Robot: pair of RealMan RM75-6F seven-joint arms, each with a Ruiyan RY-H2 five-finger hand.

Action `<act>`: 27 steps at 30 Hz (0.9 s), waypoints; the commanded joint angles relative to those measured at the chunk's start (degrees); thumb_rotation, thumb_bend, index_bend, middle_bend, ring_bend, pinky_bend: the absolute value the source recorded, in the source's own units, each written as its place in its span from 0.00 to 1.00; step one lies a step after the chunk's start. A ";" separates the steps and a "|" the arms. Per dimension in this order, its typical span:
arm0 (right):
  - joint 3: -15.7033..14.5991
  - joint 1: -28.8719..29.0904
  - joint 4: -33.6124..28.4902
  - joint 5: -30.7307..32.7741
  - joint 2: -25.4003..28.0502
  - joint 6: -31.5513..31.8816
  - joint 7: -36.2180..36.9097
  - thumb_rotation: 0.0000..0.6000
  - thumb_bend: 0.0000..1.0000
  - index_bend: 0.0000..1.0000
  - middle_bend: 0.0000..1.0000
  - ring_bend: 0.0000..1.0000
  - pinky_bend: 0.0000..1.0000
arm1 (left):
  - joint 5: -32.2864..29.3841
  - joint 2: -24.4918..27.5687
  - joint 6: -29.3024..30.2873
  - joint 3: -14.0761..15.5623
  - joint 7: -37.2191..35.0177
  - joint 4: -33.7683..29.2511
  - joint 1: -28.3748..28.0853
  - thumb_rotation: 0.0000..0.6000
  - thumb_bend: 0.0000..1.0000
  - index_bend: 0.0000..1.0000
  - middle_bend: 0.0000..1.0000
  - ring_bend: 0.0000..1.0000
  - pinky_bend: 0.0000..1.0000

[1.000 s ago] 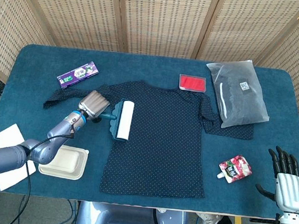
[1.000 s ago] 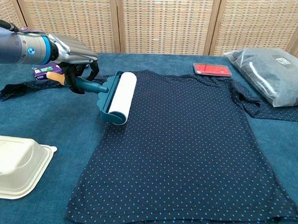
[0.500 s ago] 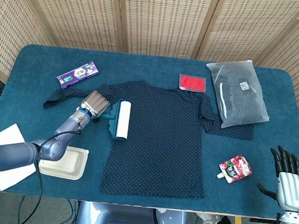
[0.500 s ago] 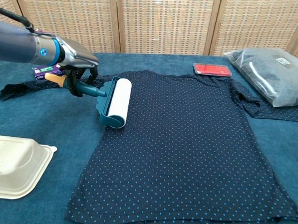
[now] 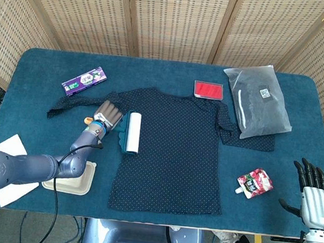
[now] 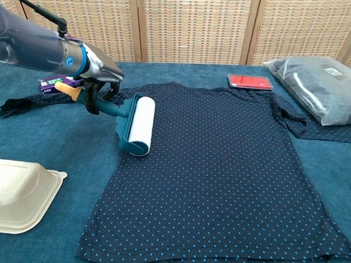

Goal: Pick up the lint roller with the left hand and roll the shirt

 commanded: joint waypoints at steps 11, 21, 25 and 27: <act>-0.25 0.18 -0.02 -0.24 0.09 -0.54 1.18 1.00 0.13 0.00 0.00 0.00 0.00 | -4.15 -5.03 0.71 0.34 3.27 2.20 -4.07 1.00 0.40 0.88 0.92 0.75 0.66; -0.42 0.32 0.12 -0.22 0.19 -1.11 2.46 1.00 0.13 0.00 0.00 0.00 0.00 | -12.35 -12.23 -0.21 -2.17 8.12 8.57 -9.31 1.00 0.40 0.88 0.92 0.75 0.66; -0.37 0.31 -0.03 -0.41 0.35 -0.88 2.75 1.00 0.13 0.00 0.00 0.00 0.00 | -14.77 -13.90 -0.80 -2.74 9.52 10.57 -10.29 1.00 0.40 0.88 0.92 0.75 0.66; -0.34 0.30 0.00 -0.24 0.44 -1.01 3.13 1.00 0.13 0.00 0.00 0.00 0.00 | -15.94 -15.15 -1.20 -3.14 10.48 12.13 -10.94 1.00 0.40 0.88 0.92 0.75 0.66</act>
